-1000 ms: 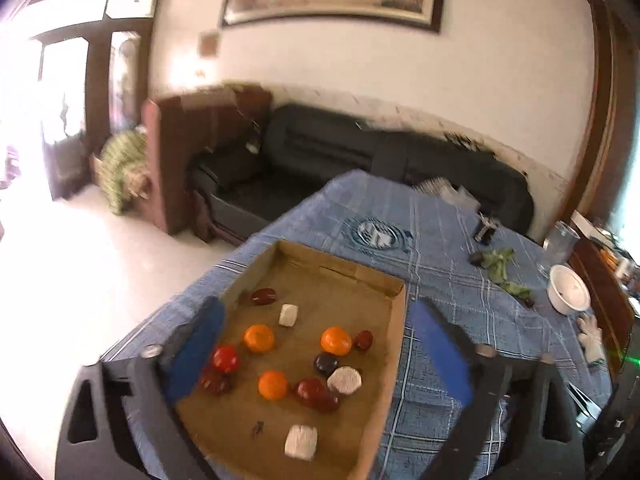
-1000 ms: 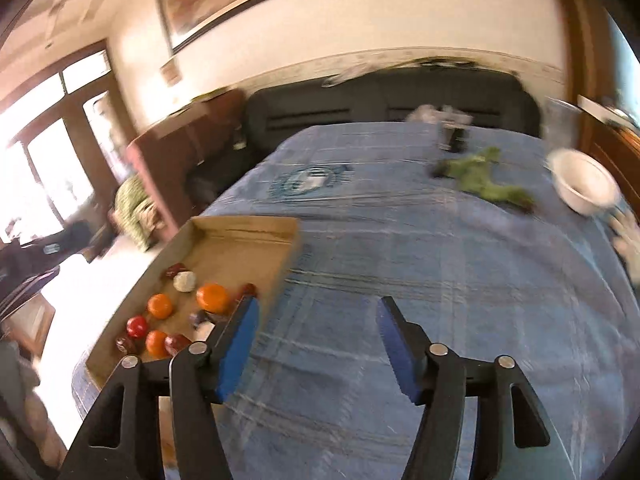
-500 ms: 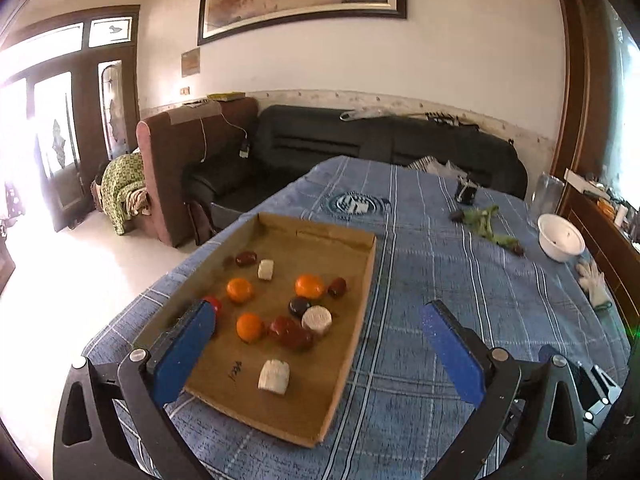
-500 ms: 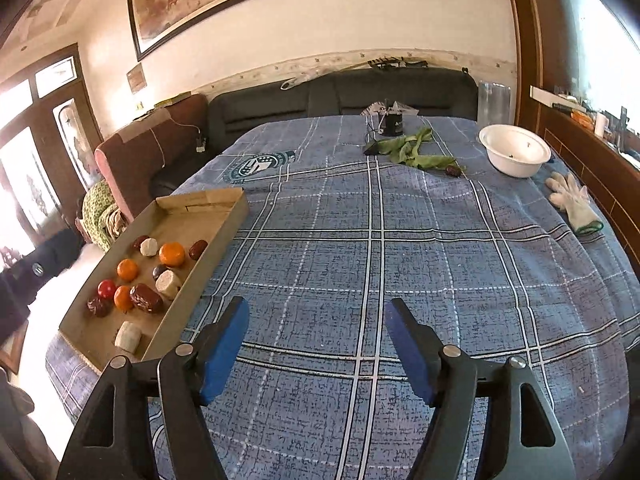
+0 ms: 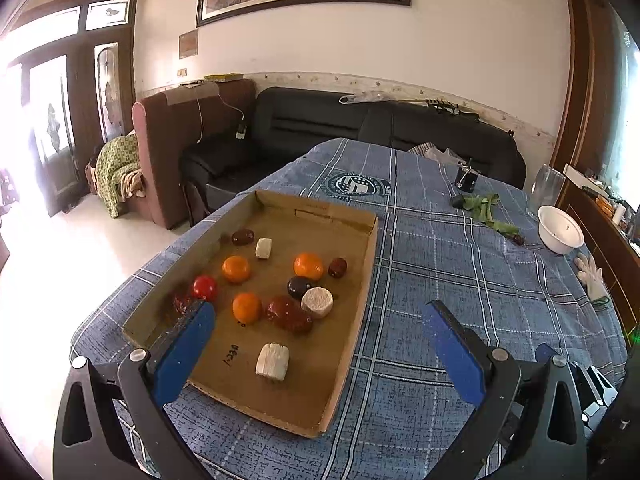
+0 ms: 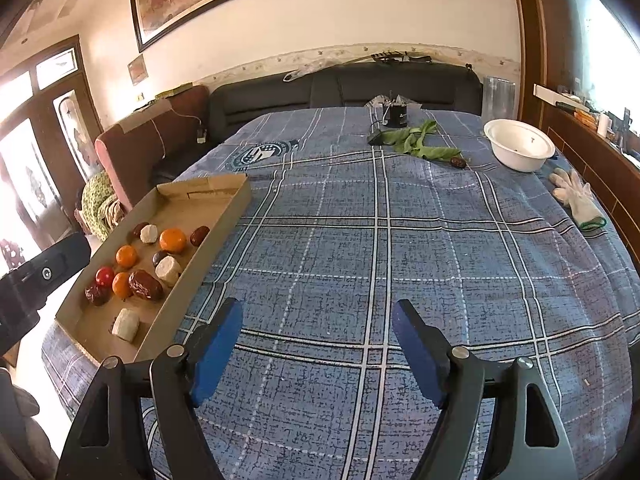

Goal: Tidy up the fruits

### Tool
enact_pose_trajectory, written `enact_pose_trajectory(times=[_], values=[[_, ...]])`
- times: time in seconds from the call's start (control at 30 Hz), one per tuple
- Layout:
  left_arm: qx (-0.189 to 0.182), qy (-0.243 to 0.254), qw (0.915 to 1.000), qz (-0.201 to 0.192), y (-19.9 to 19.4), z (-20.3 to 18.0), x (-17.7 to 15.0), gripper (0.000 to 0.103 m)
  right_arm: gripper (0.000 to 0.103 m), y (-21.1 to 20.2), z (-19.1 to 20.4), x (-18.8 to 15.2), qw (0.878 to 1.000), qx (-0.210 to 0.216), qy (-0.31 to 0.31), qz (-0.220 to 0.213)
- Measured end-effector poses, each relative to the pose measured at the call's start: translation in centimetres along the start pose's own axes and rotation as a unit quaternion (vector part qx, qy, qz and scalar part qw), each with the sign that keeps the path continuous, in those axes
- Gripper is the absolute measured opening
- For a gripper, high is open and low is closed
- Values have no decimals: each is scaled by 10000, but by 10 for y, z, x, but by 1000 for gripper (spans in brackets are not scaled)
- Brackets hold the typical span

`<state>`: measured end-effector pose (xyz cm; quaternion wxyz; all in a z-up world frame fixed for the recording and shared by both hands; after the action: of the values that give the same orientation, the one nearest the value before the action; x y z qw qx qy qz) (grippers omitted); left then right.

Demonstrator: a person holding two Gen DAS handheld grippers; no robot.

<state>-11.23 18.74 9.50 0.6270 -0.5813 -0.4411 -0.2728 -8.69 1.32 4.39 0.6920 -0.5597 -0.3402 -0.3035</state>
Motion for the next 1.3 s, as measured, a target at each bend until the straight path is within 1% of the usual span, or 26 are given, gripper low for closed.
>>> enact_pose_trajectory(times=[0.53, 0.8, 1.3], values=[[-46, -96, 9994, 322, 22, 6, -10, 103, 85, 16, 9, -7, 9997, -32, -117, 228], [-144, -155, 9982, 560, 33, 9, -17, 103, 86, 22, 10, -10, 9993, -72, -142, 339], [-165, -363, 9971, 651, 39, 28, -22, 103, 87, 31, 23, -15, 9982, -133, -326, 488]])
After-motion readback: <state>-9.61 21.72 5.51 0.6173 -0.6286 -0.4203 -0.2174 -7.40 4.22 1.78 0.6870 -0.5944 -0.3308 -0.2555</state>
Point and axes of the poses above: each gripper's, at about its wrist camera, not at the fingertips, and y roughly the way its jaws point, z to its left, x to its top, the point moved 3 cm from there along y, roughly the way its jaws point, and after that the axes turned 7 degrees about -z, right-handed, at the moved point
